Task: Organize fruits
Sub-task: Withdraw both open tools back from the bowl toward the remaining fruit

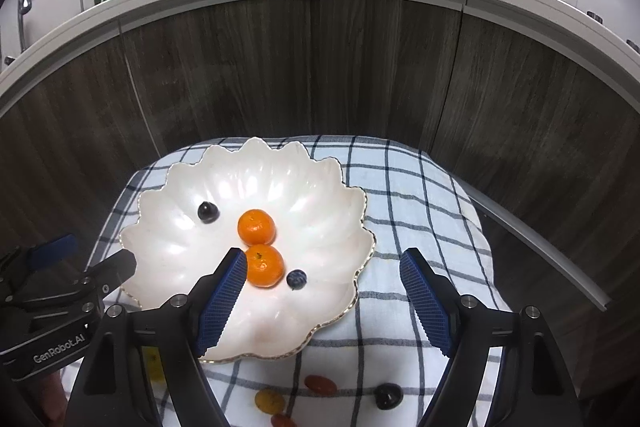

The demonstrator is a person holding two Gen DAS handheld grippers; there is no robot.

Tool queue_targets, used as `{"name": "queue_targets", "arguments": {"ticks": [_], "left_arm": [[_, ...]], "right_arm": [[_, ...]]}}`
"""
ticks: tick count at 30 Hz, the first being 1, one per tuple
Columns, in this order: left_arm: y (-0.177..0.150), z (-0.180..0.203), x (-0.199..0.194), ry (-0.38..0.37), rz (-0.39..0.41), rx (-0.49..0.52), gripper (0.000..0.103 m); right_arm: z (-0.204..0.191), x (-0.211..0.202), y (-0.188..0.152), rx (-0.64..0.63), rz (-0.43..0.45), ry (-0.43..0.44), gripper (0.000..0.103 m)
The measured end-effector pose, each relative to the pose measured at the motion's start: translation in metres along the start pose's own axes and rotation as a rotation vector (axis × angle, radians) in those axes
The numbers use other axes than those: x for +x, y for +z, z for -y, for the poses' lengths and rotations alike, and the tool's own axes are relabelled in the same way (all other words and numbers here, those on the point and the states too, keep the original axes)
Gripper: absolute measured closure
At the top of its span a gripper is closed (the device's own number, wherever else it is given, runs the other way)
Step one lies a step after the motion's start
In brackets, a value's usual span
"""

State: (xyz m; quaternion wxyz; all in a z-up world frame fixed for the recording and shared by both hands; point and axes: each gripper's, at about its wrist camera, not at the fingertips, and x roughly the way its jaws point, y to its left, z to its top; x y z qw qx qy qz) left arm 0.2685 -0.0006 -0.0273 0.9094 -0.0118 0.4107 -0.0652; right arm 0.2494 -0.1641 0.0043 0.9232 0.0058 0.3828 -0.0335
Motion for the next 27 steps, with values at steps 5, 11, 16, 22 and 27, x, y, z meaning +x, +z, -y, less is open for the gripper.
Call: {"name": "queue_targets", "arguments": {"ticks": [5, 11, 16, 22, 27], "left_arm": [[-0.001, 0.001, -0.008, 0.004, 0.014, 0.003, 0.016], [-0.004, 0.002, -0.018, 0.007, 0.029, 0.01, 0.014], [-0.009, 0.005, -0.024, 0.005, 0.032, 0.013, 0.014], [-0.017, 0.01, -0.033, 0.005, 0.039, 0.026, 0.014], [-0.023, 0.014, -0.039, 0.007, 0.045, 0.032, 0.014]], "right_arm": [[0.002, -0.009, -0.001, 0.008, 0.015, 0.001, 0.024], [0.003, -0.018, -0.003, 0.013, 0.03, 0.006, 0.023], [0.005, -0.025, -0.008, 0.018, 0.038, 0.011, 0.023], [0.008, -0.032, -0.016, 0.024, 0.043, 0.009, 0.024], [0.013, -0.04, -0.024, 0.027, 0.047, 0.001, 0.024]]}}
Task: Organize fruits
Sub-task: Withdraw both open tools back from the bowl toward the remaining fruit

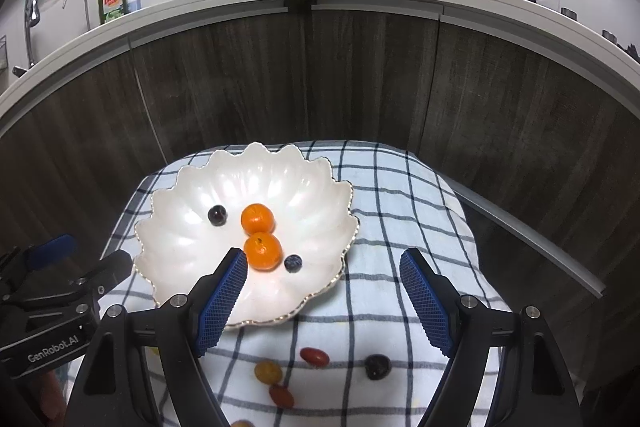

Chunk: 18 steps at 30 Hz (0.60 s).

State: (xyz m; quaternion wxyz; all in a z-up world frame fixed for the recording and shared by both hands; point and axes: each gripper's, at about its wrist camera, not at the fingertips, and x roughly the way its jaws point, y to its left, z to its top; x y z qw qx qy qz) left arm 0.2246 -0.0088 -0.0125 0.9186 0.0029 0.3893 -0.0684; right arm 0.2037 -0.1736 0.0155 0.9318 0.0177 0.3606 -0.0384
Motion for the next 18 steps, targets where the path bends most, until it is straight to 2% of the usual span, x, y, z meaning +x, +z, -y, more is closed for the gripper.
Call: {"name": "queue_targets", "arguments": {"ticks": [18], "left_arm": [[-0.025, 0.027, -0.014, -0.007, 0.003, 0.037, 0.014]], "right_arm": [[0.026, -0.014, -0.025, -0.003, -0.002, -0.015, 0.023]]}}
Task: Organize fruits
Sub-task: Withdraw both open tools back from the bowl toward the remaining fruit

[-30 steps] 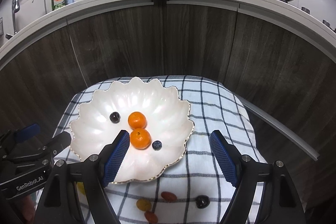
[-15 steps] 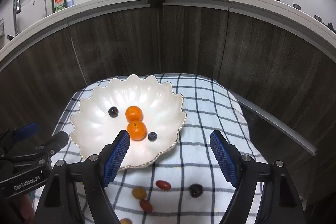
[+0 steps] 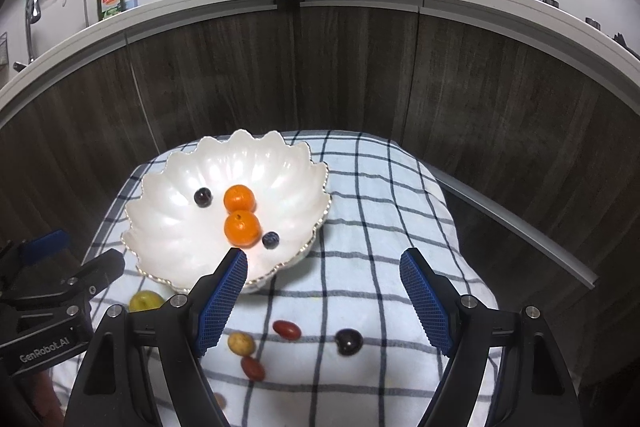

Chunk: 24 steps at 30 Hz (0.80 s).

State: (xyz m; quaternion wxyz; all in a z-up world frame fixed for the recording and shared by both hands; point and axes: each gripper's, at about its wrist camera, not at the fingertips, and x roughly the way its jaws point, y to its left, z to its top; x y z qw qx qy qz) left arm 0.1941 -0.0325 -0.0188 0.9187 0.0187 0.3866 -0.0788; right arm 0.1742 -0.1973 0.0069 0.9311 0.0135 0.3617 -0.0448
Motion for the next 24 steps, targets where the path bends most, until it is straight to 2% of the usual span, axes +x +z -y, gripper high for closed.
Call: {"name": "queue_targets", "arguments": {"ticks": [13, 24], "left_arm": [[-0.025, 0.008, -0.013, -0.003, 0.004, -0.015, 0.014], [-0.053, 0.024, -0.009, -0.019, -0.015, -0.018, 0.014]], "right_arm": [[0.009, -0.007, -0.02, -0.003, -0.007, 0.0, 0.024], [0.021, -0.008, -0.041, -0.02, -0.011, 0.021, 0.024]]}}
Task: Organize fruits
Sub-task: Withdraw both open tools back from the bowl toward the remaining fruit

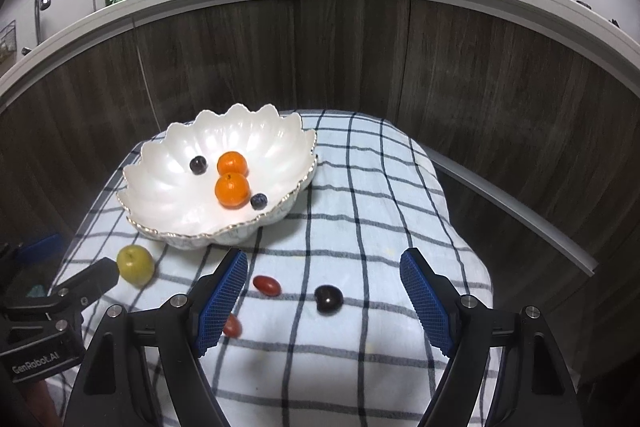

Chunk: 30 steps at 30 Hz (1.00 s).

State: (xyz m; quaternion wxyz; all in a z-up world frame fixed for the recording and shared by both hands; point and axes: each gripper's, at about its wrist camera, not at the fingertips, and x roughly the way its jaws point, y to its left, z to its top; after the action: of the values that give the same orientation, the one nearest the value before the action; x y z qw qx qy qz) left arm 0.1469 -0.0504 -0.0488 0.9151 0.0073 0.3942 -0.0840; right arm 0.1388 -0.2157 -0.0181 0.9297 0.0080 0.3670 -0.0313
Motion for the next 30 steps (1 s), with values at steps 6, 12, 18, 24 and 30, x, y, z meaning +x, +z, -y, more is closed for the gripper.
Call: {"name": "queue_targets", "arguments": {"ticks": [6, 12, 18, 24, 30], "left_arm": [[-0.014, 0.007, 0.002, -0.006, 0.006, -0.005, 0.014], [-0.026, 0.01, 0.006, -0.004, 0.005, -0.014, 0.014], [-0.041, 0.017, 0.01, -0.013, 0.005, -0.015, 0.015], [-0.049, 0.024, 0.014, -0.031, 0.011, -0.007, 0.015], [-0.059, 0.027, 0.024, 0.001, -0.015, -0.022, 0.02]], "right_arm": [[0.005, 0.003, -0.012, -0.023, 0.003, 0.018, 0.024], [0.007, 0.009, -0.022, -0.038, -0.005, 0.026, 0.024], [0.008, 0.015, -0.031, -0.073, 0.0, 0.037, 0.024], [0.017, 0.023, -0.036, -0.072, -0.005, 0.056, 0.024], [0.019, 0.034, -0.04, -0.091, -0.011, 0.067, 0.024]]}}
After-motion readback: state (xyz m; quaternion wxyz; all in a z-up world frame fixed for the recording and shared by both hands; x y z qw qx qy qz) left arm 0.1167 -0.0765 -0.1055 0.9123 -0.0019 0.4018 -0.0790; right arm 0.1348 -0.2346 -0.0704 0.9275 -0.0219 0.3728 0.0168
